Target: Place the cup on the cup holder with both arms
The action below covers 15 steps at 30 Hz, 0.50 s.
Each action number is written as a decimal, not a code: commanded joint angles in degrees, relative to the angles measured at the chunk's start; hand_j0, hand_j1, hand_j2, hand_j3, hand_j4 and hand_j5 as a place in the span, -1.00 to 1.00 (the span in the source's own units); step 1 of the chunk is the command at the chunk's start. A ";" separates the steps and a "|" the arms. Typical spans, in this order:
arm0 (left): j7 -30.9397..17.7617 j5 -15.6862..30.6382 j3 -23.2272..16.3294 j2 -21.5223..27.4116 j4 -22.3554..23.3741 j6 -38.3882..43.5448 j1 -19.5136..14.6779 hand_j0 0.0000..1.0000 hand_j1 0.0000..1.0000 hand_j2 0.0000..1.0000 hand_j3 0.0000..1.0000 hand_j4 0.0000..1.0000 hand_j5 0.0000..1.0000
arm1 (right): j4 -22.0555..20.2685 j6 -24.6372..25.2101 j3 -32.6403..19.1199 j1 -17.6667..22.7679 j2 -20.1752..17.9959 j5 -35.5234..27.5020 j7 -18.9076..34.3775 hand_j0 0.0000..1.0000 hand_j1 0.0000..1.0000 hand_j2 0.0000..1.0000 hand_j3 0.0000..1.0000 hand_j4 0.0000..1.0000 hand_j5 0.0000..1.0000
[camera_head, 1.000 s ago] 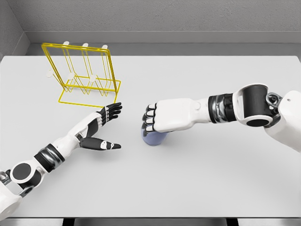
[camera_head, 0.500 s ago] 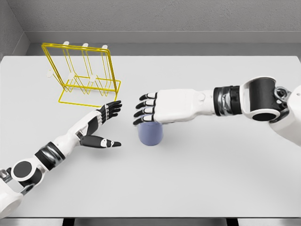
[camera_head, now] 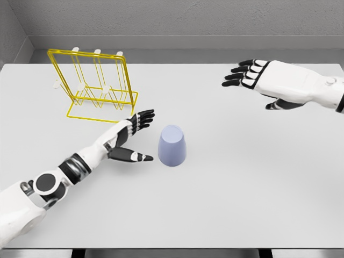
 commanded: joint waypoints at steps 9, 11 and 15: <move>-0.01 0.11 -1.85 -1.61 0.09 2.01 -1.23 1.00 1.00 1.00 1.00 1.00 1.00 | 3.23 -0.01 -14.69 13.32 4.72 -5.84 0.04 1.00 1.00 1.00 1.00 1.00 1.00; -0.01 0.11 -1.94 -2.14 0.18 2.36 -1.32 1.00 1.00 1.00 1.00 1.00 1.00 | 2.70 -0.01 -18.29 15.61 5.51 -5.93 0.12 1.00 1.00 1.00 1.00 1.00 1.00; -0.01 0.02 -2.21 -3.19 0.70 2.45 -1.93 1.00 1.00 1.00 1.00 1.00 1.00 | 2.70 -0.01 -18.38 15.79 5.69 -5.93 0.12 1.00 1.00 1.00 1.00 1.00 1.00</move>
